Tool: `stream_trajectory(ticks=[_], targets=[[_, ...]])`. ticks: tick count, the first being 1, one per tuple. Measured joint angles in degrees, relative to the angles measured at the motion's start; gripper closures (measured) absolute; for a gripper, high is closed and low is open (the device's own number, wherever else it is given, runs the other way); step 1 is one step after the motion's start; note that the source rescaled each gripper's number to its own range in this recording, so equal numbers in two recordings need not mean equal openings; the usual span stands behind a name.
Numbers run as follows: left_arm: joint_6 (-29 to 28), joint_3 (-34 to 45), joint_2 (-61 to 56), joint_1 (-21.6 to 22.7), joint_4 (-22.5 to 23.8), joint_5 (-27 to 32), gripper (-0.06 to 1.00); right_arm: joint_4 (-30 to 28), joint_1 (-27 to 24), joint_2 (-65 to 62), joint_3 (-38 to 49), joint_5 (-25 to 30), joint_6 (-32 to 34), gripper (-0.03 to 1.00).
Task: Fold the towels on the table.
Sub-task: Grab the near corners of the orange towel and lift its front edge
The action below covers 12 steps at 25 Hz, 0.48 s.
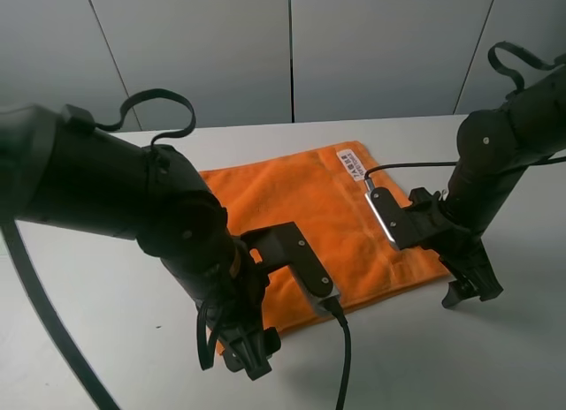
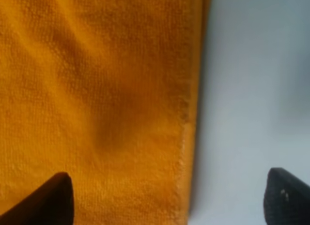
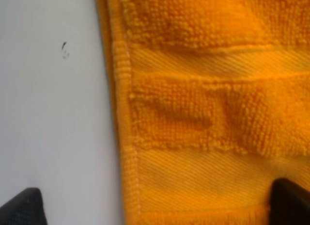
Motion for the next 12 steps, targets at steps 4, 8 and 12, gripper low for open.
stream_trajectory(ticks=[4,8,12], targets=[[-2.6,0.2,1.3,-0.1,1.3,-0.1,-0.06,0.0,0.0,0.1,-0.1,0.0,0.0,-0.03],[-3.8,0.5,2.6,-0.1,2.5,-0.3,-0.06,0.0,0.0,0.1,-0.1,0.0,0.0,-0.03],[-4.0,0.5,3.2,-1.0,3.7,-0.6,-0.06,0.0,0.0,0.1,-0.1,0.0,0.0,-0.03]])
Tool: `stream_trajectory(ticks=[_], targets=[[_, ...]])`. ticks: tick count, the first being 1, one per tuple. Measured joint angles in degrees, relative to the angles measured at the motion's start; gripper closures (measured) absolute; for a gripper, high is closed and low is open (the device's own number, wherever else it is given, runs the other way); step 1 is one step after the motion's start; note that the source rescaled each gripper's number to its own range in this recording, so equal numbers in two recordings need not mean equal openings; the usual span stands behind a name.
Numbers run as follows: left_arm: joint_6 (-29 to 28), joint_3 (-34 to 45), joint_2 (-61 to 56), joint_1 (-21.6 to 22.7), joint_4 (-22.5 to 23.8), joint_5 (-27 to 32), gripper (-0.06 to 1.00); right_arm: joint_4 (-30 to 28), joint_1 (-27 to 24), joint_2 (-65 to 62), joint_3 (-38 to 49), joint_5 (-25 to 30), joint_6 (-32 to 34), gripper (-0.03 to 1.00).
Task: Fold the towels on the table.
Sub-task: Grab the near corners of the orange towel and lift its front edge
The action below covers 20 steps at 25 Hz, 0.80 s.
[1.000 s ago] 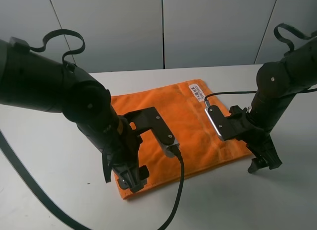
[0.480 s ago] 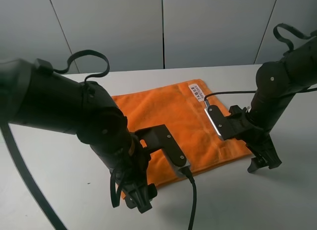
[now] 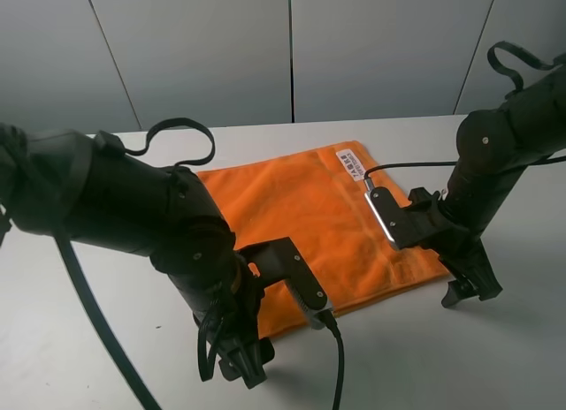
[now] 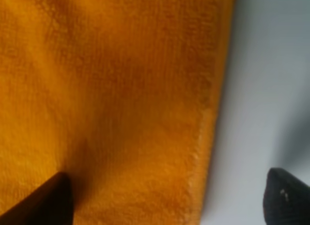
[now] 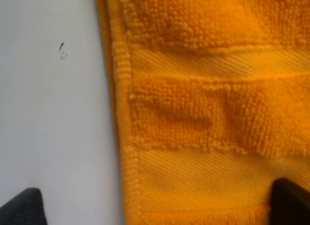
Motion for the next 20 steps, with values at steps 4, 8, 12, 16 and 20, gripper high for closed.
stream_trajectory(ticks=[4,8,12,16,20], targets=[[-0.1,0.0,0.1,-0.7,1.3,-1.2,-0.06,0.0,0.0,0.0,0.0,0.0,0.0,-0.03],[-0.2,0.0,0.1,-0.7,2.4,-2.4,-0.06,0.1,0.0,0.1,0.0,0.0,-0.1,-0.03],[-1.8,0.0,0.1,-0.7,4.1,-3.2,-0.06,0.1,0.0,0.1,0.0,0.0,-0.1,-0.03],[-1.8,0.0,0.1,-0.7,4.6,-3.6,-0.06,0.1,0.0,0.1,0.0,0.0,-0.1,-0.03],[-1.8,0.0,1.1,-0.7,4.9,-3.8,-0.06,0.1,0.0,0.1,0.0,0.0,-0.1,-0.03]])
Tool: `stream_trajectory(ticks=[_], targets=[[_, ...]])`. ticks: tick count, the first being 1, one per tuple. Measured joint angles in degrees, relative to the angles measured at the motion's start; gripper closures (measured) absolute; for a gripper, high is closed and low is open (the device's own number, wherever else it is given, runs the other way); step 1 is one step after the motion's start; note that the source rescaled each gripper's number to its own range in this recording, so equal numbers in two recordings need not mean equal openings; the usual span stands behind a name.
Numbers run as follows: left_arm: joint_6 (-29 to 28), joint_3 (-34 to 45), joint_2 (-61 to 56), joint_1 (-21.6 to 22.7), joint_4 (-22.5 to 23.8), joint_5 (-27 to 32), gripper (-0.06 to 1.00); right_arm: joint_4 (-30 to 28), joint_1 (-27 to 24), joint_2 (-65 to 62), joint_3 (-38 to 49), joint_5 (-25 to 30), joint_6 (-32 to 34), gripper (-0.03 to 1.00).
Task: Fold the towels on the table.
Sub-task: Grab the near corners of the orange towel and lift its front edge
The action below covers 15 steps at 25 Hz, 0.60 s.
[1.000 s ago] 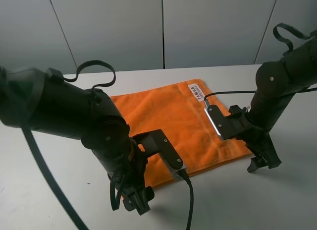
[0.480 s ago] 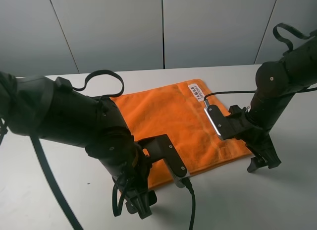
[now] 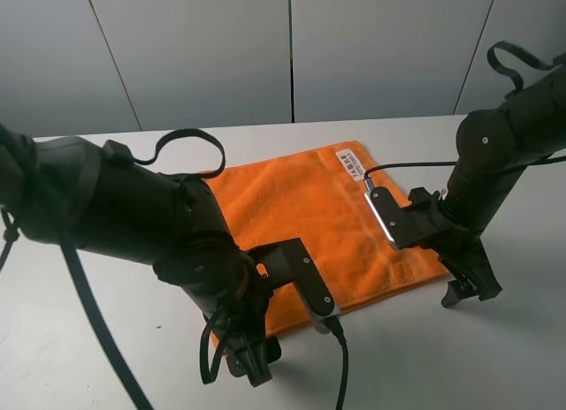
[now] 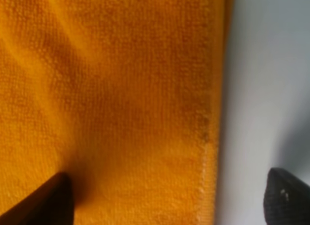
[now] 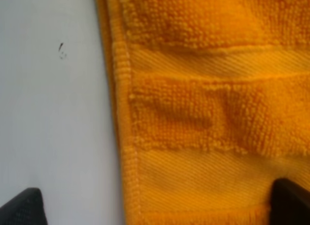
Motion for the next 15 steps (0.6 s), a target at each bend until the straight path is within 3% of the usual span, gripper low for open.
stream_trajectory(ticks=[12,15], targets=[[-1.0,-0.2,1.2,0.0,0.0,0.2,-0.06,0.0,0.0,0.0,0.0,-0.1,0.2,-0.03],[-1.2,-0.5,1.6,0.0,-0.1,0.9,0.00,0.0,0.0,0.0,0.0,-0.1,0.2,-0.03]])
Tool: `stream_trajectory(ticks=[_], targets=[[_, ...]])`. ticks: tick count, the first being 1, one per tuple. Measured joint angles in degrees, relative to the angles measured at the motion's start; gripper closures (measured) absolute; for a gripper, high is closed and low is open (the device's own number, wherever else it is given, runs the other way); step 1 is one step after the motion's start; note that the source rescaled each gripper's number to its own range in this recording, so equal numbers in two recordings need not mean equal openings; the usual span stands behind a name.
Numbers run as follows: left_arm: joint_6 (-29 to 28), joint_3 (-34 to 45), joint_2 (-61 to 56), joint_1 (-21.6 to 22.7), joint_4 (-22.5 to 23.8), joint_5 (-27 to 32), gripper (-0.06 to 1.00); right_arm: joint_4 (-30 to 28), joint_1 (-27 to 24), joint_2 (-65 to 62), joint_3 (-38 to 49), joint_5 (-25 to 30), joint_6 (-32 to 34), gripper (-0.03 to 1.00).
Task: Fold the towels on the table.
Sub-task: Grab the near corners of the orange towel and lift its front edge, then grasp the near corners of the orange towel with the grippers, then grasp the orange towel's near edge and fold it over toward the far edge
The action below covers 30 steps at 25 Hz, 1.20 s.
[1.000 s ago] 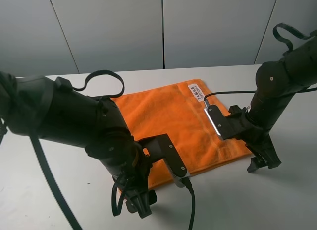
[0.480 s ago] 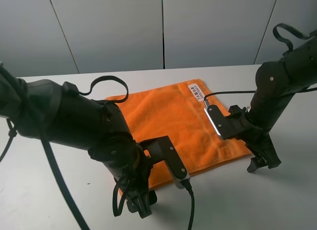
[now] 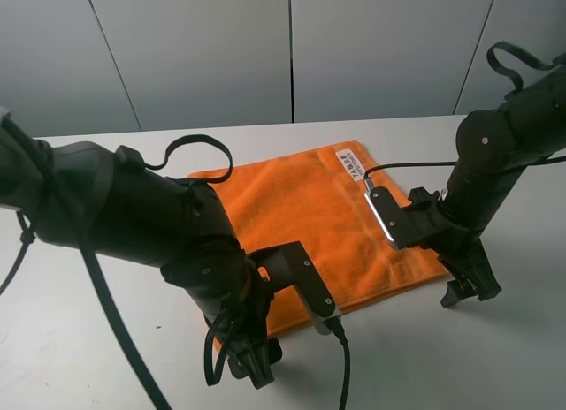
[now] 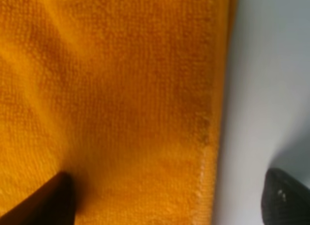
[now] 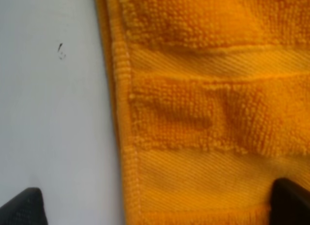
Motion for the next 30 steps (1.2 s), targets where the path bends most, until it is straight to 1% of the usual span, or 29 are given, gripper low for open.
stream_trajectory(ticks=[3,9,10,12,13,14,15,17,18,22,27,30], targets=[[-0.2,-0.1,0.1,-0.2,-0.5,0.1,0.15,0.0,0.0,0.1,0.0,-0.1,0.0,-0.03],[-0.2,-0.1,0.3,-0.3,0.4,0.1,0.55,0.0,0.0,0.1,0.0,-0.2,0.8,-0.03],[-0.2,-0.1,0.4,-0.3,0.8,0.1,0.61,0.0,0.0,0.1,0.0,-0.2,1.0,-0.01],[-0.2,-0.1,0.4,-0.3,1.4,0.0,0.75,0.0,0.0,0.1,-0.2,-0.3,1.3,0.11],[-0.1,-0.1,0.5,-0.3,1.8,0.0,0.82,0.0,0.0,0.1,-0.2,-0.5,1.4,0.23],[-0.1,-0.1,0.5,-0.3,2.3,0.0,0.88,0.0,0.0,0.1,-0.2,-0.7,1.5,0.38],[-0.1,-0.1,0.5,-0.3,2.5,0.0,0.92,0.0,0.0,0.2,-0.2,-1.3,1.5,0.56],[0.0,-0.1,0.5,-0.3,2.7,0.0,0.94,0.0,0.0,0.4,-0.3,-3.1,2.0,0.90],[0.0,-0.1,0.5,-0.3,2.8,0.0,0.94,0.0,0.0,0.3,-0.3,-3.5,2.2,0.96],[0.0,-0.1,0.5,-0.3,4.3,0.3,0.94,0.0,0.0,0.1,-0.3,-3.6,2.6,0.96],[0.0,-0.1,-0.3,-0.5,9.7,2.6,0.94,0.0,0.0,-1.9,0.1,-3.4,3.9,0.96],[1.2,0.1,-2.1,-0.5,11.1,4.0,0.94,0.1,0.0,-3.8,0.6,-1.7,5.1,0.96]])
